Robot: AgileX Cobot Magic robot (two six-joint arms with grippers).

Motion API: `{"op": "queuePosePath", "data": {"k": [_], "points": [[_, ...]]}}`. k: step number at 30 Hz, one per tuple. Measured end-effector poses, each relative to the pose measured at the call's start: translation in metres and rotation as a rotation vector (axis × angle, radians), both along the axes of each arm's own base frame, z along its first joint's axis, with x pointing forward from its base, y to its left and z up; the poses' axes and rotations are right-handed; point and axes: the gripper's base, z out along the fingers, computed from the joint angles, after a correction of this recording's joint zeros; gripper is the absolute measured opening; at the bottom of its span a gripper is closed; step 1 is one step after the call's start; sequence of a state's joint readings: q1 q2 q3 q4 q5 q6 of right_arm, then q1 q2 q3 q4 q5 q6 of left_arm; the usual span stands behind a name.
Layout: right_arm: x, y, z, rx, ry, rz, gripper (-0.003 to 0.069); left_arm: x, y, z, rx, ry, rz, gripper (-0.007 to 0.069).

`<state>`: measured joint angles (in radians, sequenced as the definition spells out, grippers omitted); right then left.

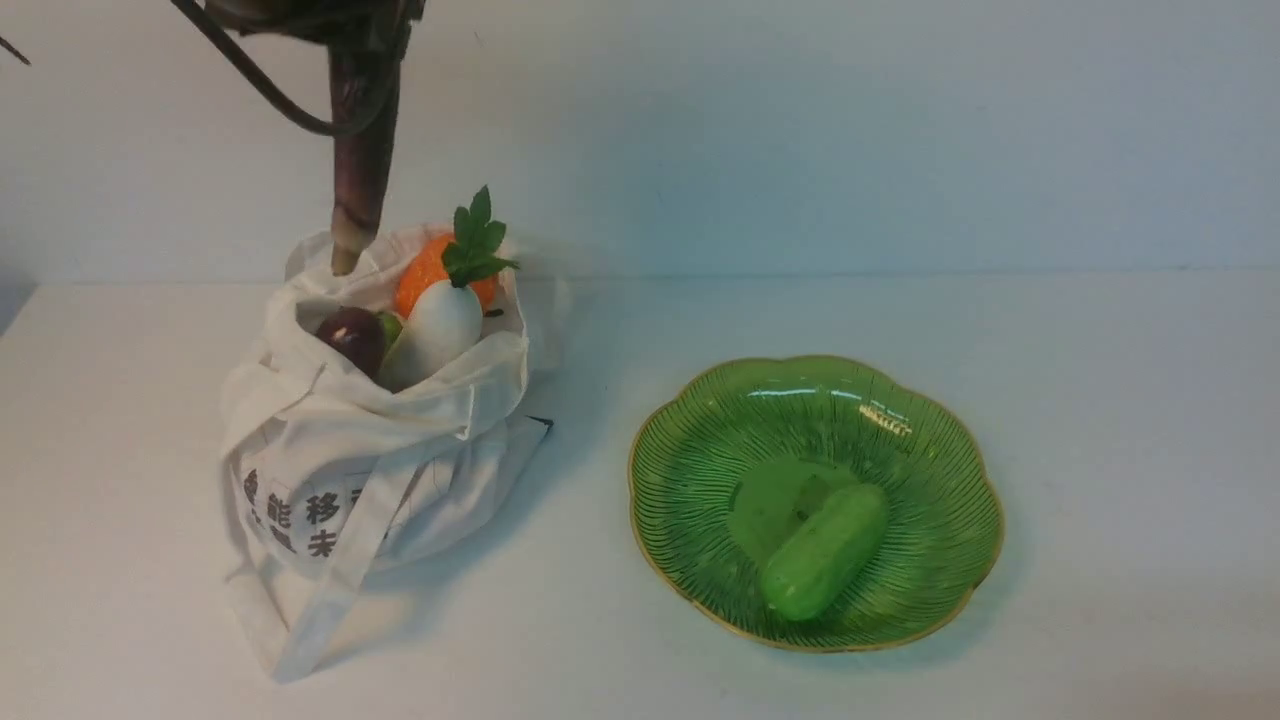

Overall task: Take vegetables from cloth bag on white table place on plate.
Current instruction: 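Take the eggplant out of the bag and place it in the plate with the left gripper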

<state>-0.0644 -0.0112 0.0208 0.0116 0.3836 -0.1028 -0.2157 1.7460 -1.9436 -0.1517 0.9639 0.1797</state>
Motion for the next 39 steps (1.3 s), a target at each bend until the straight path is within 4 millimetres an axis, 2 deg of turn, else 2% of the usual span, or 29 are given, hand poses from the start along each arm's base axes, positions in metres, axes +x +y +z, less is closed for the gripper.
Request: {"op": "queuePosePath", "data": {"k": [1,2,4,6,7,8,11,12,13,17,19,21,22,23,25,28,31,33,36,39], "points": [[0.0,0.0,0.0,0.0,0.0,0.0,-0.0015,-0.002,-0.002,0.002,-0.002,-0.004,-0.008,0.0363],[0.0,0.0,0.0,0.0,0.0,0.0,-0.0015,-0.015,-0.018,0.013,-0.019,-0.032,-0.072,0.0363],[0.0,0.0,0.0,0.0,0.0,0.0,-0.0015,-0.031,-0.044,0.021,-0.024,-0.057,-0.175,0.0363],[0.0,0.0,0.0,0.0,0.0,0.0,-0.0015,-0.043,-0.076,0.018,-0.001,-0.066,-0.299,0.0363],[0.0,0.0,0.0,0.0,0.0,0.0,-0.0015,-0.044,-0.087,0.013,0.009,-0.058,-0.336,0.0363],[0.0,0.0,0.0,0.0,0.0,0.0,-0.0015,-0.045,-0.089,0.013,0.011,-0.059,-0.344,0.0363],[0.0,0.0,0.0,0.0,0.0,0.0,-0.0015,-0.039,-0.132,-0.023,0.05,0.019,-0.444,0.0363],[0.0,0.0,0.0,0.0,0.0,0.0,-0.0015,-0.037,-0.133,-0.026,0.052,0.026,-0.444,0.0363],[0.0,0.0,0.0,0.0,0.0,0.0,-0.0015,-0.031,-0.15,-0.048,0.07,0.077,-0.469,0.0363],[0.0,0.0,0.0,0.0,0.0,0.0,-0.0015,-0.016,-0.181,-0.106,0.116,0.196,-0.505,0.0363],[0.0,0.0,0.0,0.0,0.0,0.0,-0.0015,-0.006,-0.193,-0.141,0.125,0.262,-0.494,0.0363],[0.0,0.0,0.0,0.0,0.0,0.0,-0.0015,0.0,-0.198,-0.163,0.126,0.304,-0.476,0.0363],[0.0,0.0,0.0,0.0,0.0,0.0,-0.0015,0.001,-0.199,-0.165,0.127,0.31,-0.474,0.0363],[0.0,0.0,0.0,0.0,0.0,0.0,-0.0015,0.004,-0.203,-0.181,0.135,0.341,-0.47,0.0363],[0.0,0.0,0.0,0.0,0.0,0.0,-0.0015,0.005,-0.205,-0.191,0.141,0.36,-0.47,0.037],[0.0,0.0,0.0,0.0,0.0,0.0,-0.0015,0.005,-0.207,-0.195,0.136,0.374,-0.46,0.0423],[0.0,0.0,0.0,0.0,0.0,0.0,-0.0015,0.006,-0.207,-0.182,0.121,0.356,-0.452,0.0571],[0.0,0.0,0.0,0.0,0.0,0.0,-0.0015,0.006,-0.208,-0.173,0.118,0.351,-0.455,0.0629],[0.0,0.0,0.0,0.0,0.0,0.0,-0.0015,0.005,-0.207,-0.159,0.12,0.363,-0.458,0.0654],[0.0,0.0,0.0,0.0,0.0,0.0,-0.0015,0.001,-0.203,-0.141,0.134,0.395,-0.441,0.0612]]}}
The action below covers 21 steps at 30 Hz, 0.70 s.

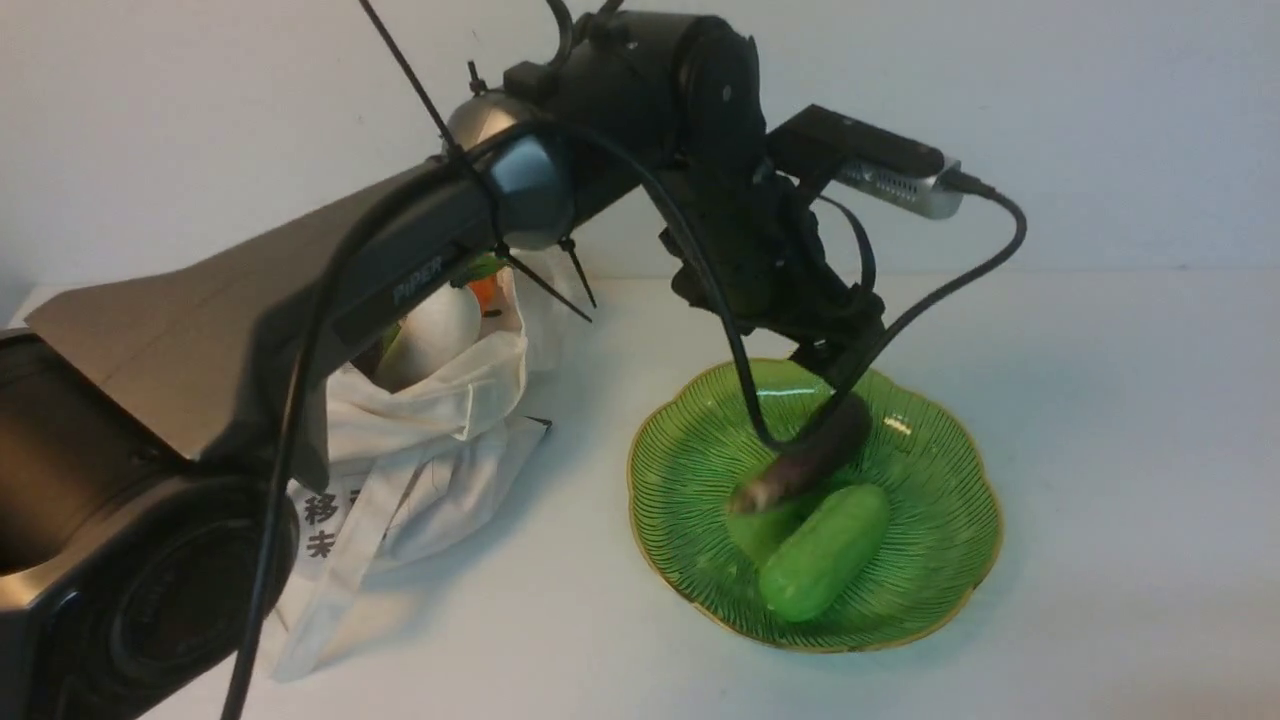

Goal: Take vegetables from cloth bag on white table place on plate.

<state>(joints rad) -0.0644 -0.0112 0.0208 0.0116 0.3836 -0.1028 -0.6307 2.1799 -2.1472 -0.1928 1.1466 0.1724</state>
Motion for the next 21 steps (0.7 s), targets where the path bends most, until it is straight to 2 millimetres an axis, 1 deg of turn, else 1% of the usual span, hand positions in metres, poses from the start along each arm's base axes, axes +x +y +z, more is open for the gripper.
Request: {"op": "queuePosePath", "data": {"k": [1,2,3,5,6,7,8,9,10,11,12,13,14,15,16,17,18,21], "points": [[0.0,0.0,0.0,0.0,0.0,0.0,-0.0015,-0.002,0.003,0.013,0.013,-0.009,0.01,0.0568],[0.0,0.0,0.0,0.0,0.0,0.0,-0.0015,-0.002,0.004,0.016,0.013,-0.01,0.018,0.0545],[0.0,0.0,0.0,0.0,0.0,0.0,-0.0015,-0.005,0.01,0.039,0.013,-0.059,0.046,0.0428],[0.0,0.0,0.0,0.0,0.0,0.0,-0.0015,-0.012,0.02,0.072,-0.006,-0.139,0.071,0.0274],[0.0,0.0,0.0,0.0,0.0,0.0,-0.0015,-0.02,0.029,0.095,-0.024,-0.193,0.086,0.0142],[0.0,0.0,0.0,0.0,0.0,0.0,-0.0015,-0.032,0.04,0.123,-0.049,-0.253,0.095,0.0071],[0.0,0.0,0.0,0.0,0.0,0.0,-0.0015,-0.036,0.043,0.13,-0.059,-0.266,0.099,0.0056],[0.0,0.0,0.0,0.0,0.0,0.0,-0.0015,-0.048,0.052,0.149,-0.083,-0.295,0.107,0.0024],[0.0,0.0,0.0,0.0,0.0,0.0,-0.0015,-0.06,0.06,0.166,-0.108,-0.321,0.116,0.0013],[0.0,0.0,0.0,0.0,0.0,0.0,-0.0015,-0.069,0.068,0.179,-0.129,-0.341,0.124,0.0004],[0.0,0.0,0.0,0.0,0.0,0.0,-0.0015,-0.084,0.079,0.195,-0.155,-0.368,0.133,-0.0003],[0.0,0.0,0.0,0.0,0.0,0.0,-0.0015,-0.084,0.079,0.195,-0.156,-0.366,0.135,-0.0003],[0.0,0.0,0.0,0.0,0.0,0.0,-0.0015,-0.107,0.096,0.214,-0.187,-0.391,0.148,-0.0005],[0.0,0.0,0.0,0.0,0.0,0.0,-0.0015,-0.107,0.096,0.214,-0.188,-0.39,0.149,-0.0005],[0.0,0.0,0.0,0.0,0.0,0.0,-0.0015,-0.125,0.108,0.223,-0.202,-0.397,0.159,-0.0005],[0.0,0.0,0.0,0.0,0.0,0.0,-0.0015,-0.127,0.11,0.224,-0.204,-0.397,0.161,-0.0005],[0.0,0.0,0.0,0.0,0.0,0.0,-0.0015,-0.141,0.121,0.227,-0.206,-0.396,0.167,-0.0005],[0.0,0.0,0.0,0.0,0.0,0.0,-0.0015,-0.171,0.143,0.225,-0.199,-0.381,0.175,-0.0005]]}}
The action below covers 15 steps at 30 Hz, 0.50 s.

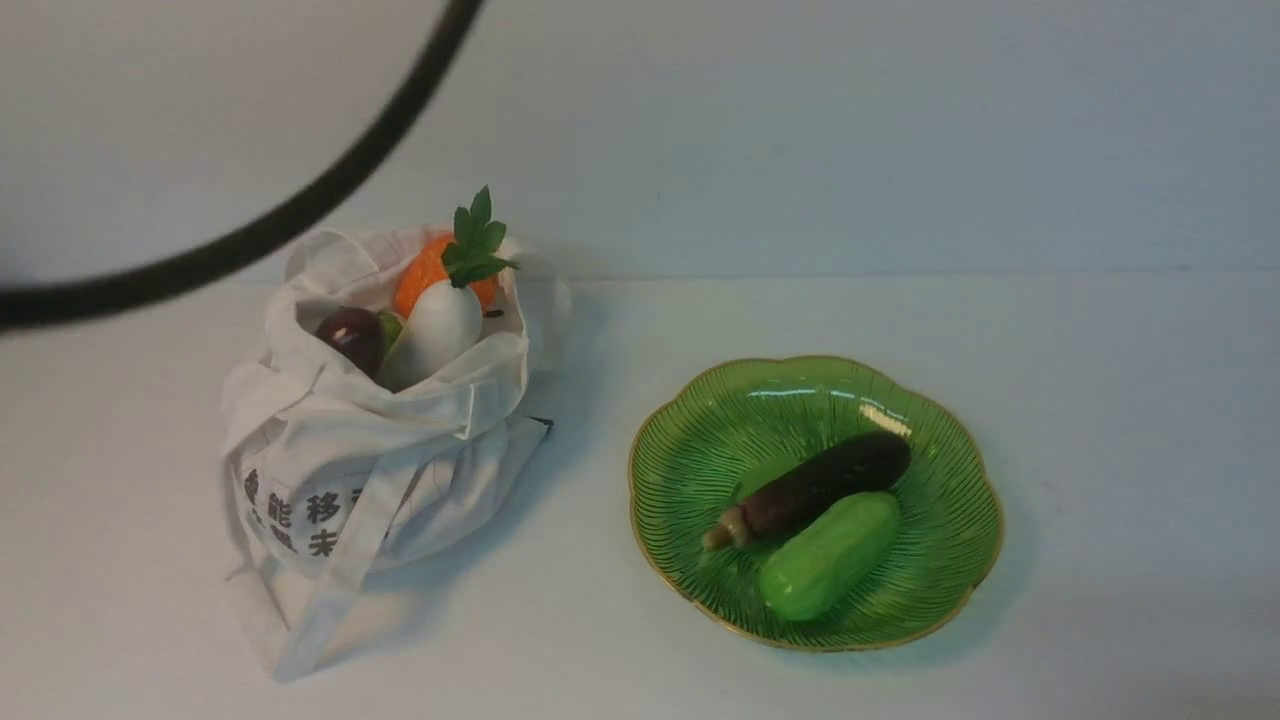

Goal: Take vegetables from cloth bag on white table place on plate.

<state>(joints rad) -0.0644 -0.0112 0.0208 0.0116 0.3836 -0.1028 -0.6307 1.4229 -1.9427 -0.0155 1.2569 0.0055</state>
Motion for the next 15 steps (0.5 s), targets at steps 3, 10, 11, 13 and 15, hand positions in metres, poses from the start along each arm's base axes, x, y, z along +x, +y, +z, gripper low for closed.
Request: {"op": "queuePosePath", "data": {"k": [3,10,11,13,15], "points": [[0.0,0.0,0.0,0.0,0.0,0.0,-0.0015,-0.033,0.024,-0.007,-0.042,-0.027,0.014,-0.0005],[0.0,0.0,0.0,0.0,0.0,0.0,-0.0015,-0.098,0.072,-0.034,-0.175,-0.188,0.02,-0.0005],[0.0,0.0,0.0,0.0,0.0,0.0,-0.0015,-0.106,0.078,-0.038,-0.191,-0.208,0.02,-0.0005],[0.0,0.0,0.0,0.0,0.0,0.0,-0.0015,-0.123,0.09,-0.045,-0.223,-0.249,0.02,-0.0005],[0.0,0.0,0.0,0.0,0.0,0.0,-0.0015,-0.135,0.099,-0.049,-0.245,-0.274,0.019,-0.0005]]}}
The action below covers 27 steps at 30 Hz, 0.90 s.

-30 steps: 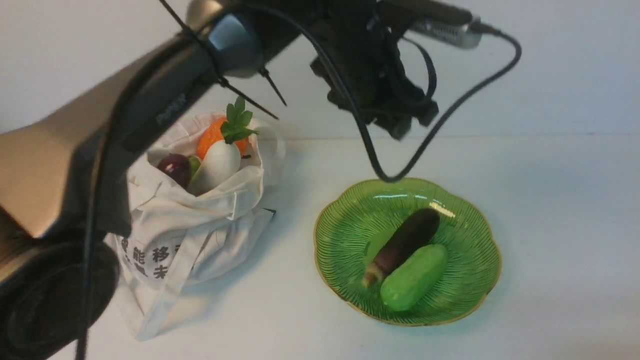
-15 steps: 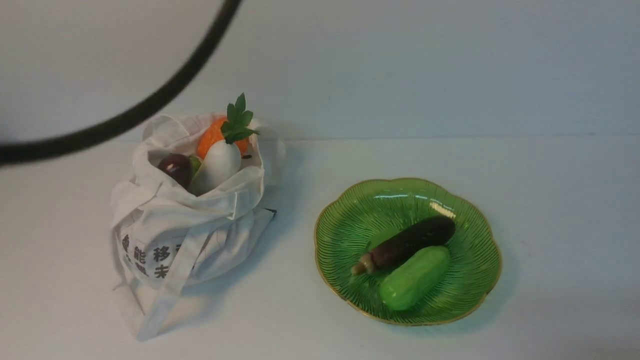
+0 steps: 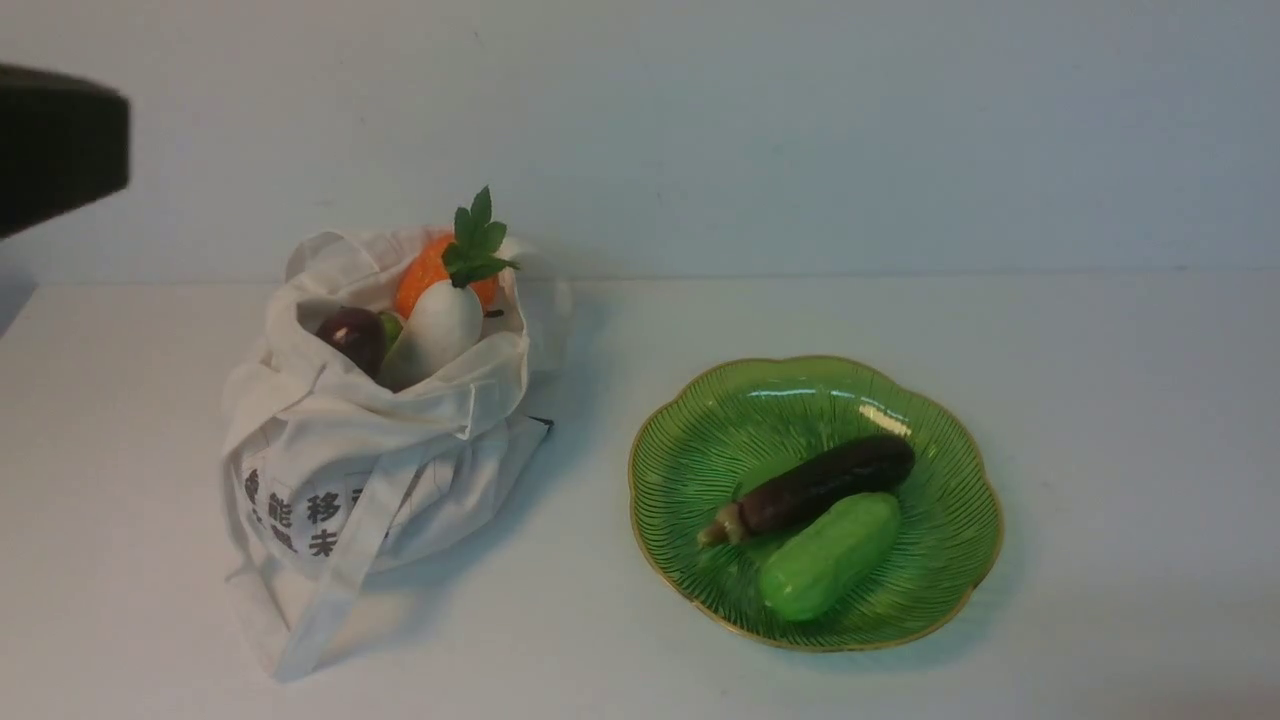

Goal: Take vegetables from cloth bag on white table place on plate.

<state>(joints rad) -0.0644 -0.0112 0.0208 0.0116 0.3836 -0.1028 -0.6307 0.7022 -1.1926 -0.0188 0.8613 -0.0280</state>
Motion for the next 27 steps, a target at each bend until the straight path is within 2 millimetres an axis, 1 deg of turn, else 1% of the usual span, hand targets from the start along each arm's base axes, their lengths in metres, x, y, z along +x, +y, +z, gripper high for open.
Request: {"op": "queuePosePath", "data": {"k": [1,3,4,6,12,14,17,19,20,21,22,23,24,25,26,27], "points": [[0.0,0.0,0.0,0.0,0.0,0.0,-0.0015,-0.001,0.001,-0.001,-0.001,-0.002,0.0,-0.0005],[0.0,0.0,0.0,0.0,0.0,0.0,-0.0015,-0.015,0.011,-0.005,-0.017,-0.031,0.001,-0.0005],[0.0,0.0,0.0,0.0,0.0,0.0,-0.0015,-0.015,0.012,-0.005,-0.016,-0.034,0.002,-0.0005],[0.0,0.0,0.0,0.0,0.0,0.0,-0.0015,-0.023,0.02,-0.009,-0.013,-0.064,0.015,-0.0005],[0.0,0.0,0.0,0.0,0.0,0.0,-0.0015,-0.026,0.028,-0.015,0.007,-0.129,0.06,-0.0005],[0.0,0.0,0.0,0.0,0.0,0.0,-0.0015,-0.027,0.029,-0.02,0.001,-0.155,0.062,-0.0005],[0.0,0.0,0.0,0.0,0.0,0.0,-0.0015,-0.031,0.032,-0.04,-0.014,-0.216,0.084,-0.0005],[0.0,0.0,0.0,0.0,0.0,0.0,-0.0015,-0.033,0.035,-0.061,-0.01,-0.258,0.125,-0.0005],[0.0,0.0,0.0,0.0,0.0,0.0,-0.0015,-0.034,0.036,-0.075,-0.008,-0.265,0.146,-0.0005],[0.0,0.0,0.0,0.0,0.0,0.0,-0.0015,-0.034,0.037,-0.078,-0.009,-0.274,0.161,-0.0005],[0.0,0.0,0.0,0.0,0.0,0.0,-0.0015,-0.034,0.039,-0.106,0.003,-0.282,0.215,-0.0005],[0.0,0.0,0.0,0.0,0.0,0.0,-0.0015,-0.034,0.04,-0.119,0.009,-0.294,0.248,-0.0005],[0.0,0.0,0.0,0.0,0.0,0.0,-0.0015,-0.033,0.042,-0.141,0.021,-0.287,0.297,-0.0005],[0.0,0.0,0.0,0.0,0.0,0.0,-0.0015,-0.032,0.043,-0.149,0.023,-0.284,0.313,-0.0005],[0.0,0.0,0.0,0.0,0.0,0.0,-0.0015,-0.031,0.044,-0.166,0.024,-0.277,0.353,-0.0005],[0.0,0.0,0.0,0.0,0.0,0.0,-0.0015,-0.03,0.045,-0.18,0.024,-0.274,0.392,-0.0005]]}}
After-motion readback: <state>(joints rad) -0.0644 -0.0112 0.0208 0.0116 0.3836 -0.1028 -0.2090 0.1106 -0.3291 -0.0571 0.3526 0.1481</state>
